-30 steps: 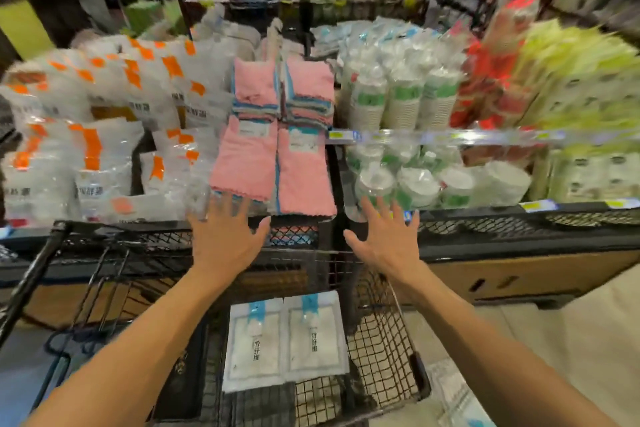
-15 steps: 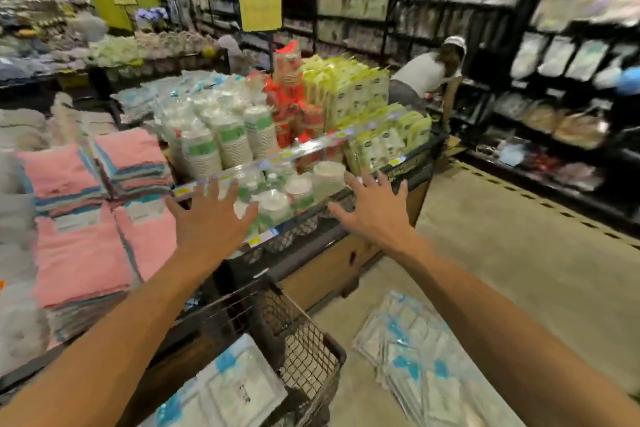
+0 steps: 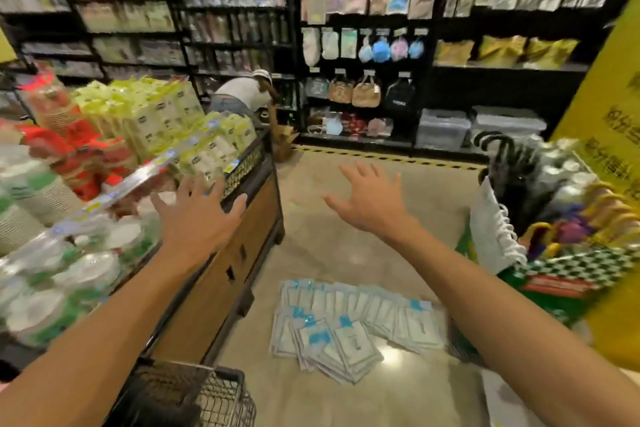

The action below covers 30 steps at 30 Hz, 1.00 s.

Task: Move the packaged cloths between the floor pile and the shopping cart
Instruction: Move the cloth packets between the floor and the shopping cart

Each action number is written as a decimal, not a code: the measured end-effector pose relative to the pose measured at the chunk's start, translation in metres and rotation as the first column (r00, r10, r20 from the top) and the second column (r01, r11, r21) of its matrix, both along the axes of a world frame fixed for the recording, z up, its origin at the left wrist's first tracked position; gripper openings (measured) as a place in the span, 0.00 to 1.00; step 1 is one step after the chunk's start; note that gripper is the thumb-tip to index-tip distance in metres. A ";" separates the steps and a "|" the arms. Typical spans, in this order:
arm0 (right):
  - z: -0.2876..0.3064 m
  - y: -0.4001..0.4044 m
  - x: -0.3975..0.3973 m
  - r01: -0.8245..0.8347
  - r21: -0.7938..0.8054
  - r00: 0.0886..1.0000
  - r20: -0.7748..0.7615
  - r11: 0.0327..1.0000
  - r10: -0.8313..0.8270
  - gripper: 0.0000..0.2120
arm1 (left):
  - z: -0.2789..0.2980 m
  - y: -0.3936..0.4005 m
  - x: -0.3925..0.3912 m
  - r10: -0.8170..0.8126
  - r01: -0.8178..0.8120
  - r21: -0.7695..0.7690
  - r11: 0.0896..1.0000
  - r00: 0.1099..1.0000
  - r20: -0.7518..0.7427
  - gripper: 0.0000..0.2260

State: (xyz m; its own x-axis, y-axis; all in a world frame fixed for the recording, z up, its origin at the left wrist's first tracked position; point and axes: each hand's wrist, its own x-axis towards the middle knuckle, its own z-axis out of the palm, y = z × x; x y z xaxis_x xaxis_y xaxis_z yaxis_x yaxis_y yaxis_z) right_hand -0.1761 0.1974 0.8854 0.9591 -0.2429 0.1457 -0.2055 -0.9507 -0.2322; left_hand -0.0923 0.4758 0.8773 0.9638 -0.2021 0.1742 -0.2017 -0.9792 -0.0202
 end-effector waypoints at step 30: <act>-0.125 -0.366 -0.025 0.420 0.022 0.902 -0.119 0.907 -0.414 0.41 | -0.102 -0.389 0.085 -0.355 0.362 0.071 0.929 0.930 -0.094 0.31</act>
State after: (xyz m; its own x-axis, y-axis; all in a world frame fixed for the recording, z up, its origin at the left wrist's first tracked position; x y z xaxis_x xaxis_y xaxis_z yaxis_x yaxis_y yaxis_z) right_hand -0.2012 -0.1687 0.7605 0.7778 -0.6280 0.0251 -0.6073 -0.7613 -0.2271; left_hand -0.0070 0.0864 0.7757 0.8341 -0.5474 0.0679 -0.5433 -0.8366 -0.0702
